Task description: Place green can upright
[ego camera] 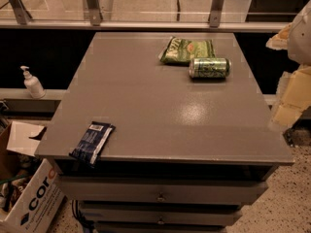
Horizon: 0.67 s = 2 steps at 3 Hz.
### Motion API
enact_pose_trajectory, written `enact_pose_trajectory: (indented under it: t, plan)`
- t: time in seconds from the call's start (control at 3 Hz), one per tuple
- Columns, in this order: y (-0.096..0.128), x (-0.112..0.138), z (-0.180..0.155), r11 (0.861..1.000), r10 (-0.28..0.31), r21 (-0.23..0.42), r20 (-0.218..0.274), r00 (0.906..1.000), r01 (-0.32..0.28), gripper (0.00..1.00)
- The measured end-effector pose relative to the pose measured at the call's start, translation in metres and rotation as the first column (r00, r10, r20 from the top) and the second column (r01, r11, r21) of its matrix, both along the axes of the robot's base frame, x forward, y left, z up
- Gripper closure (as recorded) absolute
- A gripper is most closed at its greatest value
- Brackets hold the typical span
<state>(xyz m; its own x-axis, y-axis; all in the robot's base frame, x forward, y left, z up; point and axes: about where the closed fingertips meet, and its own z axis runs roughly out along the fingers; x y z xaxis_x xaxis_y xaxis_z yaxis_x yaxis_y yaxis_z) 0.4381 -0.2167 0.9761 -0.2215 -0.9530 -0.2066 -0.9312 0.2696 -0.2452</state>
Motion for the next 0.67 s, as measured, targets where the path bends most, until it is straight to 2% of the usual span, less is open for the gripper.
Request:
enact_pose_trajectory:
  t: [0.67]
  plan:
    - [0.0001, 0.0085, -0.0022, 1.000, 0.002, 0.004, 0.007, 1.0000, -0.002, 0.00]
